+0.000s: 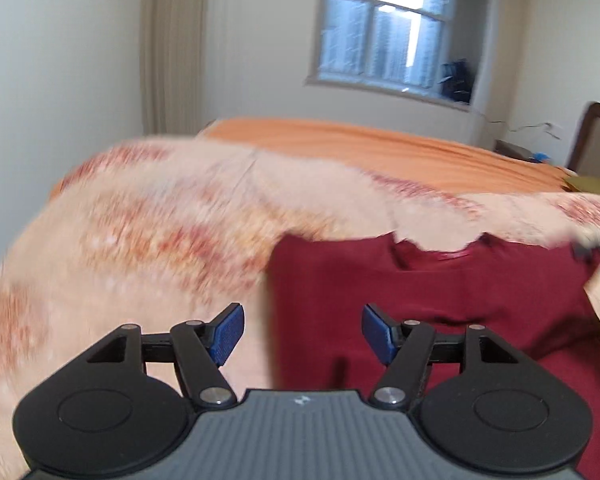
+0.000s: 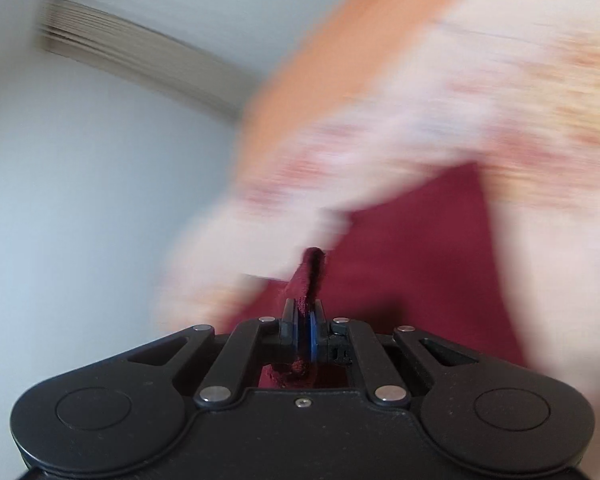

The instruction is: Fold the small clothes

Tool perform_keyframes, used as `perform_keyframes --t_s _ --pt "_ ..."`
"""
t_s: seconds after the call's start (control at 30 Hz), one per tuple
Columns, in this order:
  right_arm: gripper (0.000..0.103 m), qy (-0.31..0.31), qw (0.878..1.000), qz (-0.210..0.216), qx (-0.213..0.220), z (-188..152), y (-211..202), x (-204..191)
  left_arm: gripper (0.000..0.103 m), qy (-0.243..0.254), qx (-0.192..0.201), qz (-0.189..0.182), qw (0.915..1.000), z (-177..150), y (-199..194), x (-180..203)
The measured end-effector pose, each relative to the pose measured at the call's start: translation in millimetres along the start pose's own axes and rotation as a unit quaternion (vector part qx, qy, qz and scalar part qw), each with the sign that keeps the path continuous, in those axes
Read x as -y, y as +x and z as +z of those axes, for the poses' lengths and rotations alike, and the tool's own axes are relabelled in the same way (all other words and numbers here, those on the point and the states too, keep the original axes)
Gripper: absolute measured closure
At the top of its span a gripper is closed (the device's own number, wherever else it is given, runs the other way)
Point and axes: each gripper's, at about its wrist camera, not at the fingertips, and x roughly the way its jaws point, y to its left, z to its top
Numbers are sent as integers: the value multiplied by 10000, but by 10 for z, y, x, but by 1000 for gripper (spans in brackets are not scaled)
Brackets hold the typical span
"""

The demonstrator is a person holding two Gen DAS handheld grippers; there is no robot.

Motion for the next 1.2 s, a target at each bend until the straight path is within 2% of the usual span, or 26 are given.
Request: perform_keyframes --t_s 0.03,0.1,0.23,0.27,0.3,0.4,0.47,0.53,0.63,0.67,0.73,0.77,0.8,0.83,0.9,0.93,0.97,1.13,1.2 --pt "98 -10 9995 -315 -65 -3 2 82 33 -141 -101 20 9998 -3 64 -44" --pt "98 15 9988 -480 -72 -16 -42 189 33 -434 -216 24 9988 -28 153 -127" --pt "98 301 9986 44 422 13 -293 266 33 -726 -336 -55 9968 -18 267 -199" --pt "98 349 9980 115 521 40 -352 290 33 -745 -368 -59 9965 -16 283 -194" --pt "98 312 9981 -21 527 75 -377 303 33 -738 -395 -49 9965 -19 293 -177" --pt "98 -101 9979 -628 86 120 -259 318 33 -710 -488 -20 9963 -25 328 -124" --pt "98 -235 9965 -792 -137 75 -171 337 33 -734 -561 2 9957 -39 361 -109" --pt "98 -160 9977 -641 -168 37 -143 373 33 -755 -622 31 9952 -52 381 -95" --pt "96 -4 10000 -91 6 22 -179 357 33 -754 -628 9 9952 -62 388 -85" --pt "95 -86 9997 -240 -29 24 -174 339 33 -738 -636 22 9952 -63 395 -81" --pt "96 -428 9920 -1138 -337 -1 -67 341 33 -740 -650 66 9951 -60 408 -82" --pt "97 -506 9884 -1356 -452 -19 -28 361 33 -757 -654 80 9949 -52 414 -87" --pt "95 -490 9890 -1325 -448 -31 -38 374 33 -776 -642 84 9949 -41 412 -94" --pt "90 -429 9903 -1262 -400 -40 -89 382 33 -784 -622 77 9949 -24 410 -101" --pt "70 -255 9928 -1140 -272 -52 -208 376 33 -799 -590 40 9950 26 426 -122" --pt "52 -208 9937 -1088 -157 -70 -283 360 33 -798 -575 19 9952 62 451 -136" --pt "43 -209 9938 -1089 -16 -89 -380 319 33 -812 -563 -1 9951 102 491 -157" --pt "43 -185 9970 -712 251 -312 -760 213 36 -1221 -621 -303 9901 296 846 -348" --pt "43 -177 9974 -650 242 -432 -833 179 40 -1557 -751 -602 9831 313 1024 -435"
